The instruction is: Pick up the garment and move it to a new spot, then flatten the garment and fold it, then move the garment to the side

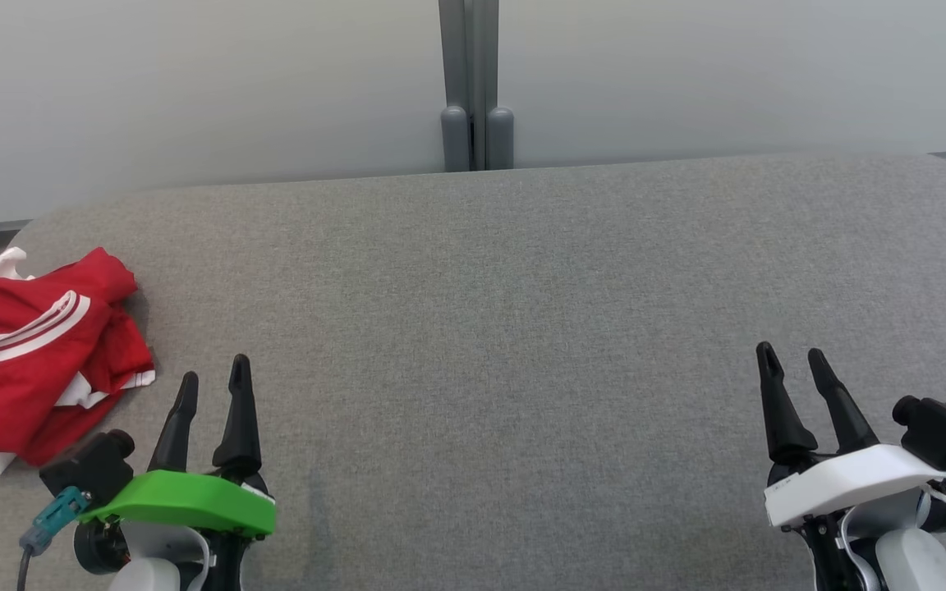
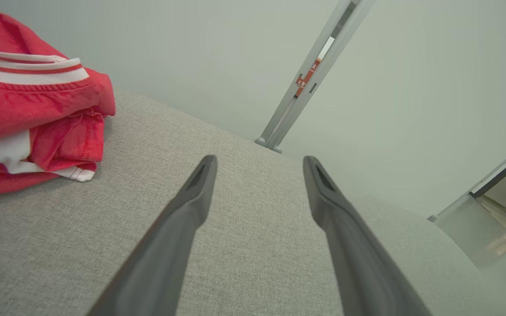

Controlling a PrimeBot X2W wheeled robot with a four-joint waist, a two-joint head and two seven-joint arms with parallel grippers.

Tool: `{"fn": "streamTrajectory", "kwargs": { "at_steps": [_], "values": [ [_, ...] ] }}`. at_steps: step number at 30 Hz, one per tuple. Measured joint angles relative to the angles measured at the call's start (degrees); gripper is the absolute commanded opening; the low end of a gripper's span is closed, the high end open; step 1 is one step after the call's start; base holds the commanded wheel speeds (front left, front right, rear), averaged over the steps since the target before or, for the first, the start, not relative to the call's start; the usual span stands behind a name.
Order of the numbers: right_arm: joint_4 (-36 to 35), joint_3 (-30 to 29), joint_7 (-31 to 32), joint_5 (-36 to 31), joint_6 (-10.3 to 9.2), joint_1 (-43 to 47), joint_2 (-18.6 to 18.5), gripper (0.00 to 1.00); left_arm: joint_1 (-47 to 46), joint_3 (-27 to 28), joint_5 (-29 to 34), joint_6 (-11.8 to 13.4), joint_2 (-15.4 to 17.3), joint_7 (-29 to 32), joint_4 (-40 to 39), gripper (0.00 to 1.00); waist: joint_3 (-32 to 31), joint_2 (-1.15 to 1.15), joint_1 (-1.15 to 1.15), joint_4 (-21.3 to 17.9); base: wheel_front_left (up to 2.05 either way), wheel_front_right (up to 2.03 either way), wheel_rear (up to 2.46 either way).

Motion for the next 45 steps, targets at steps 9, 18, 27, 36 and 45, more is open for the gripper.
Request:
{"fn": "streamTrajectory", "kwargs": {
  "at_steps": [9,18,27,36,45],
  "values": [
    [0.2,0.4,-0.7,-5.2,0.00,0.1,0.0,1.00,0.0,-0.4,4.9,0.0,0.0,-1.2,1.0,1.00,0.0,0.00,0.00,0.0,0.00,0.00,0.00],
    [0.4,1.0,-1.7,-9.5,0.00,0.3,0.0,1.00,0.0,-0.7,9.8,0.0,0.0,-2.5,2.1,1.00,0.0,0.00,0.00,-0.1,0.00,0.00,0.00],
    [0.4,0.8,-2.7,-13.7,0.00,0.7,0.1,1.00,0.0,-0.4,14.7,0.0,-0.1,-3.6,3.7,1.00,-0.1,0.00,0.00,-0.2,0.00,0.00,0.00],
    [0.0,0.1,-3.8,-17.1,0.01,1.0,0.5,1.00,-0.1,-0.2,19.1,0.0,-0.3,-4.6,5.4,1.00,-0.1,0.00,0.00,-0.3,0.00,0.00,0.00],
    [-0.4,-0.1,-4.8,-19.9,0.01,1.6,0.9,1.00,-0.2,0.2,22.7,0.0,-0.5,-5.5,6.3,1.00,-0.2,0.00,0.00,-0.4,0.00,0.00,0.00]
  ]
}}
